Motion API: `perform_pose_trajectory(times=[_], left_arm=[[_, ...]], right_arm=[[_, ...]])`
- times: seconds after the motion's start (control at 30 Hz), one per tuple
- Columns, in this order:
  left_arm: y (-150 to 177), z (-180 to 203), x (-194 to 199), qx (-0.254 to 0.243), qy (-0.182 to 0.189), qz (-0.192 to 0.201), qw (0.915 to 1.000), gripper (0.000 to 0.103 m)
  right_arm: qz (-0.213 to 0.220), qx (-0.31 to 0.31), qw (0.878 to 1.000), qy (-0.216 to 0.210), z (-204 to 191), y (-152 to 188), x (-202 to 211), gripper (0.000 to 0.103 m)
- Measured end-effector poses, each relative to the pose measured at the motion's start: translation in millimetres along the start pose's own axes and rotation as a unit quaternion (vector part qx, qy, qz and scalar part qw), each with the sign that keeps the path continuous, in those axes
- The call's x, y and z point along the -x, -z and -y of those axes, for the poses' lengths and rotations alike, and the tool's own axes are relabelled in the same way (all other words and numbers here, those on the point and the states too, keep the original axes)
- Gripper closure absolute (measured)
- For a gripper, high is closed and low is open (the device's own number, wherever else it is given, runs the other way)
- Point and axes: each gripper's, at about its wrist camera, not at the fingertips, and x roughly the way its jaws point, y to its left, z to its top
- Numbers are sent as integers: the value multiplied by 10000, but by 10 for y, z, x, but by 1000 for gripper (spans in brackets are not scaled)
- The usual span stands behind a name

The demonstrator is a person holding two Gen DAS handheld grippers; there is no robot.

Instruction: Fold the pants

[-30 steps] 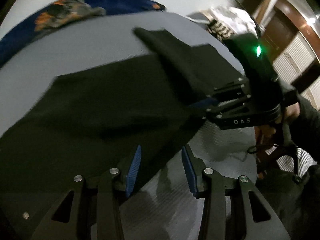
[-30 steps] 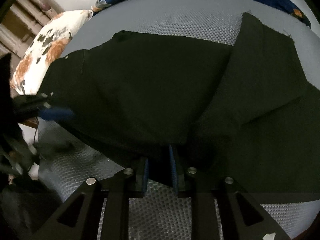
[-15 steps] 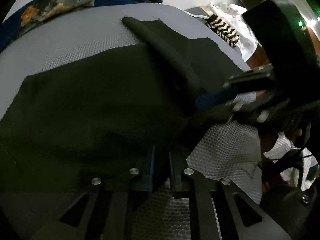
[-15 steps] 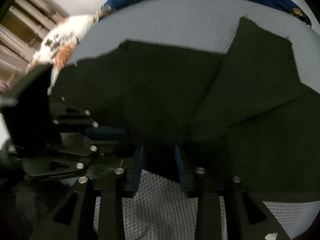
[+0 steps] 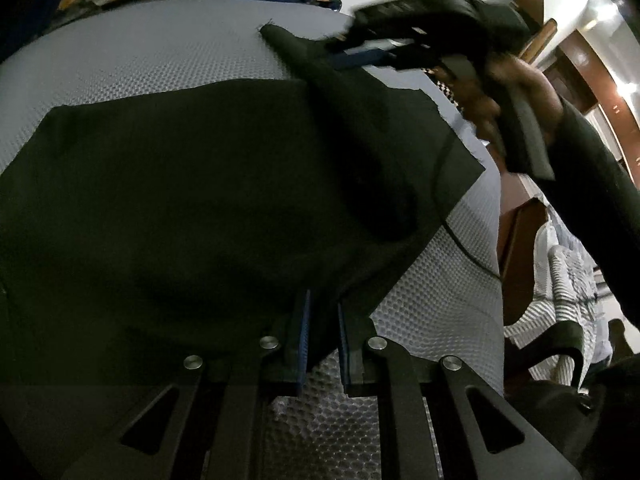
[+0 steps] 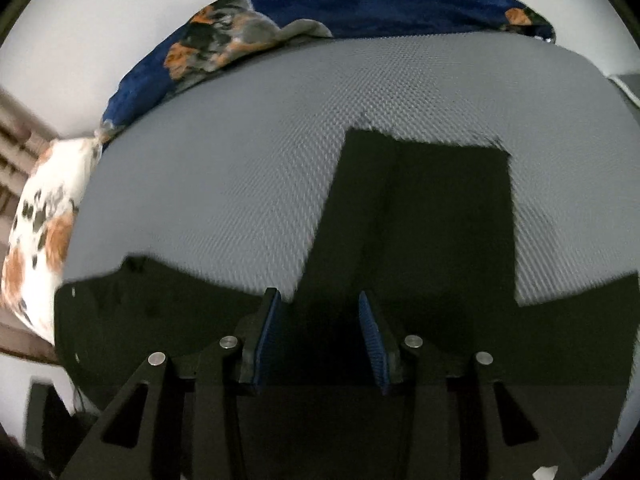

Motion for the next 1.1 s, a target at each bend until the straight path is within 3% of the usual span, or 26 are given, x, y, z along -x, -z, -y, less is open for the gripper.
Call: perform_pose_trajectory(times=[0.1, 0.23, 0.37, 0.5, 0.8, 0.9, 0.97, 1.1], left_arm=[[26, -28, 22, 36, 49, -6, 10000, 90], [-1, -80, 6, 92, 115, -24, 9999, 90], [-8, -145, -2, 137, 163, -65, 9998, 90], [-15, -193, -5, 208, 212, -97, 9995, 90], [-52, -222, -28, 341, 218, -169, 9990, 90], [-61, -225, -32, 372, 197, -179, 9990, 90], [-63, -219, -40, 388, 176, -185, 9989, 90], [-65, -192, -53, 377, 122, -193, 9990, 90]], right_arm=[[-14, -46, 9997, 245, 41, -164, -93, 59], [78, -291, 9995, 137, 244, -317, -69, 59], [156, -734, 9968, -279, 551, -333, -43, 58], [228, -1226, 9875, -960, 835, -322, -109, 58], [383, -1368, 9791, -1456, 896, -637, -424, 75], [455, -1504, 9755, -1543, 940, -716, -494, 87], [471, -1596, 9740, -1535, 946, -736, -515, 96], [815, -1482, 9788, -1160, 884, -691, -285, 99]])
